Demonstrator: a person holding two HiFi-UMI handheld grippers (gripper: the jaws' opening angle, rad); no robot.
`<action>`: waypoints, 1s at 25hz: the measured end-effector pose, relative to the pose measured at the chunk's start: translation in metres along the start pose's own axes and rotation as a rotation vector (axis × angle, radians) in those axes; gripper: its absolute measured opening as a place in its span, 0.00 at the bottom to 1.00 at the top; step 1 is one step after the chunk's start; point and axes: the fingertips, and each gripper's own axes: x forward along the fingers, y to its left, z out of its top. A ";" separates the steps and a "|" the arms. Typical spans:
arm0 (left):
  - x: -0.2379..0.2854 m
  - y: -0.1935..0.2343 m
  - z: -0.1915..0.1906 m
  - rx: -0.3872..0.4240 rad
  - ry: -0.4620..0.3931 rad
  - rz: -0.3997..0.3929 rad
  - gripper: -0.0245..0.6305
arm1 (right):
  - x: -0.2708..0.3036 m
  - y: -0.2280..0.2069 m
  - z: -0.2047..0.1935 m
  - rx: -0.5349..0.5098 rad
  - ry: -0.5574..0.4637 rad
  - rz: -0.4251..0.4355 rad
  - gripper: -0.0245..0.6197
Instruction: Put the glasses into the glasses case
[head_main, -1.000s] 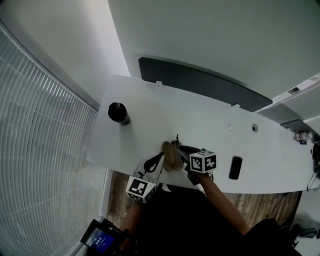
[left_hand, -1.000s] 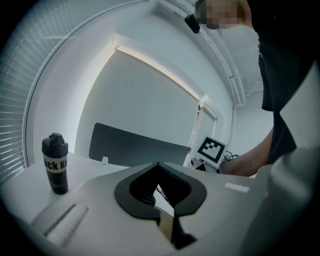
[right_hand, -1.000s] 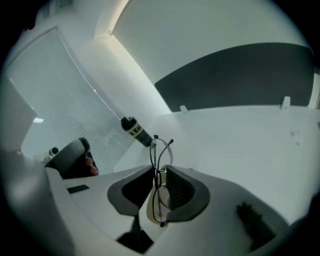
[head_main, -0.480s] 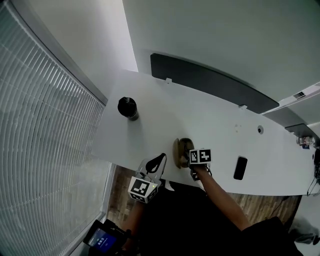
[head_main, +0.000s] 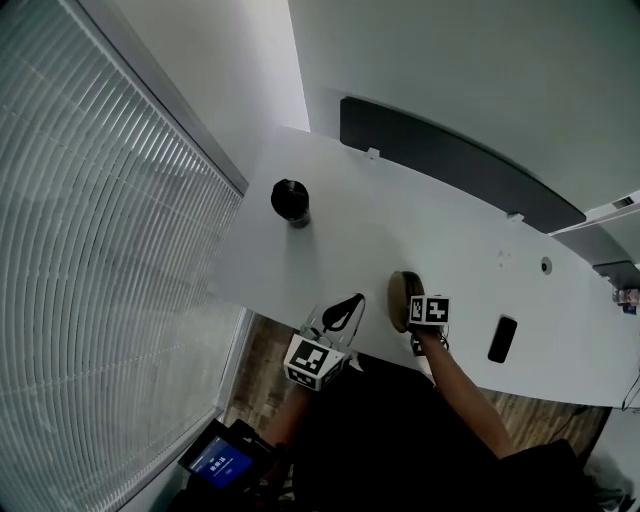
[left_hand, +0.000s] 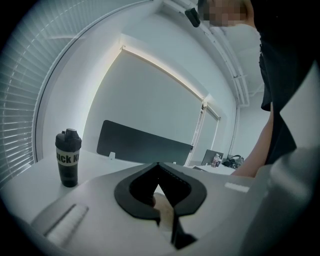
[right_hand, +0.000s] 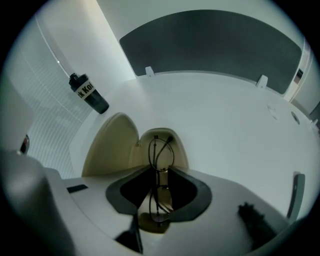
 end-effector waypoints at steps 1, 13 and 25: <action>0.002 -0.001 0.000 -0.002 0.004 -0.009 0.05 | -0.002 -0.002 -0.001 -0.004 -0.005 -0.006 0.20; 0.025 -0.016 -0.027 -0.012 0.091 -0.110 0.05 | -0.030 0.006 -0.007 0.034 -0.031 0.133 0.23; 0.046 -0.005 -0.124 -0.127 0.304 -0.104 0.05 | -0.073 -0.027 -0.001 0.080 -0.330 0.133 0.23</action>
